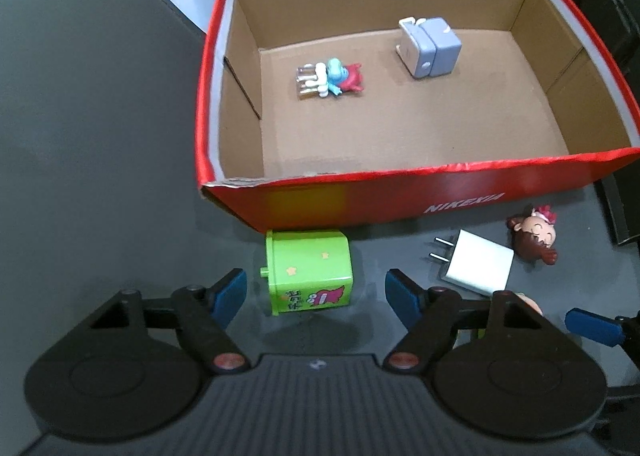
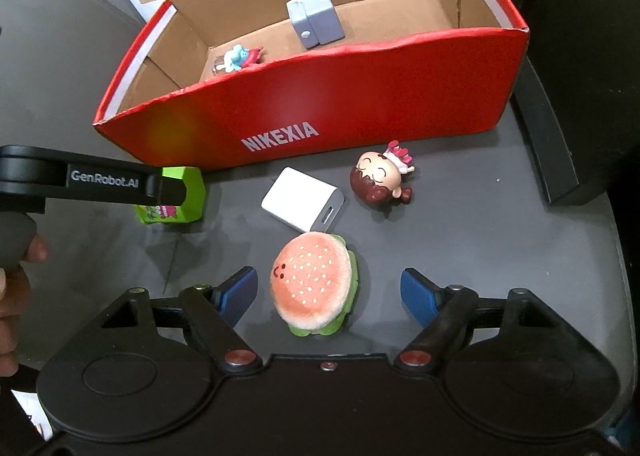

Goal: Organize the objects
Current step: 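Close the left gripper on the green cube while the right gripper grasps the plush hamburger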

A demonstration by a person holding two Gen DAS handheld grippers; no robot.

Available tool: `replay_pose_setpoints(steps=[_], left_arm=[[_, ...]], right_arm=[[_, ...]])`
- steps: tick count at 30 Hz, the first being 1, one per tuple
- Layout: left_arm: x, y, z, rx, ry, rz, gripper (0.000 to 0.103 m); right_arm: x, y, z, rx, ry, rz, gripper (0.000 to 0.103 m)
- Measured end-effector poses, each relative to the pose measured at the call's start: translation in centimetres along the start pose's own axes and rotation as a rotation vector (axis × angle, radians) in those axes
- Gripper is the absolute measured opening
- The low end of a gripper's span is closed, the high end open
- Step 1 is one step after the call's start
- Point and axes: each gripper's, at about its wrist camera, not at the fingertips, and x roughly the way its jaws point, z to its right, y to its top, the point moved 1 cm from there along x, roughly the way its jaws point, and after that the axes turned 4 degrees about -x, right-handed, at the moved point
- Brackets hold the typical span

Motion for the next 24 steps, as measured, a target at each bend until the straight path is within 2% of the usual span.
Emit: replay_pose_setpoints(steps=[10, 13, 14, 16, 19, 21, 24], left_arm=[[2.1, 0.8, 0.8, 0.005, 0.030, -0.023, 0.070], [2.3, 1.0, 0.8, 0.000, 0.035, -0.015, 0.066], [2.3, 1.0, 0.9, 0.001, 0.039, -0.012, 0.064], [2.5, 1.1, 0.9, -0.006, 0.051, -0.018, 0.052], [2.4, 1.2, 0.7, -0.023, 0.047, -0.015, 0.051], [2.3, 1.1, 0.6, -0.025, 0.045, -0.014, 0.051], [1.8, 0.9, 0.5, -0.030, 0.035, -0.017, 0.051]], right_arm=[[1.0, 0.3, -0.7, -0.038, -0.027, -0.017, 0.078], [1.4, 0.3, -1.0, -0.058, -0.041, -0.023, 0.078], [1.5, 0.2, -1.2, -0.068, -0.044, -0.024, 0.078], [1.7, 0.2, -1.5, -0.084, -0.056, -0.023, 0.078], [2.0, 0.2, -1.9, -0.105, -0.065, -0.025, 0.071], [2.2, 0.2, -1.9, -0.110, -0.056, -0.031, 0.058], [2.2, 0.2, -2.2, -0.135, -0.066, -0.026, 0.047]])
